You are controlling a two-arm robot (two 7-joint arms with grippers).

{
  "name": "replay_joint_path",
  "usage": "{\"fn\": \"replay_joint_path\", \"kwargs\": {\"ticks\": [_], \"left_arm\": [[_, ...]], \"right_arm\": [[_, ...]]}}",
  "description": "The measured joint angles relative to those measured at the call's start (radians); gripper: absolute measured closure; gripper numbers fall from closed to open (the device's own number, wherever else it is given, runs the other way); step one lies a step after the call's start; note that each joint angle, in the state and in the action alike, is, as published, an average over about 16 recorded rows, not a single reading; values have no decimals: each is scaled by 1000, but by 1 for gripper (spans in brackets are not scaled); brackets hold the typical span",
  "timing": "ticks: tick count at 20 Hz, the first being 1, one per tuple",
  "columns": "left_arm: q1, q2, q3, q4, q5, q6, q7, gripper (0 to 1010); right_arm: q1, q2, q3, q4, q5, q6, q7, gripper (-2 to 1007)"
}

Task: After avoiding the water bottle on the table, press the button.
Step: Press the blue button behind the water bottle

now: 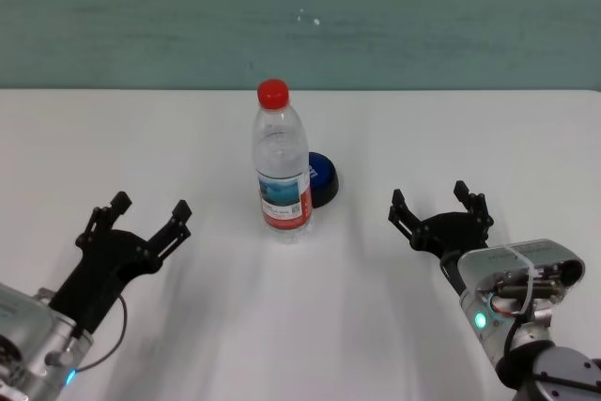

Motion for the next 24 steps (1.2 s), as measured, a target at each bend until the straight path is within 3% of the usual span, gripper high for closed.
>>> {"fn": "replay_joint_path", "kwargs": {"ticks": [10,24], "left_arm": [[18,24,28,-28,-23,-8,-22,0],[-5,24,64,-9,-10,-20,-16,0]], "right_arm": [[0,0,0,0,0,0,0,1],[0,0,0,0,0,0,0,1]]}}
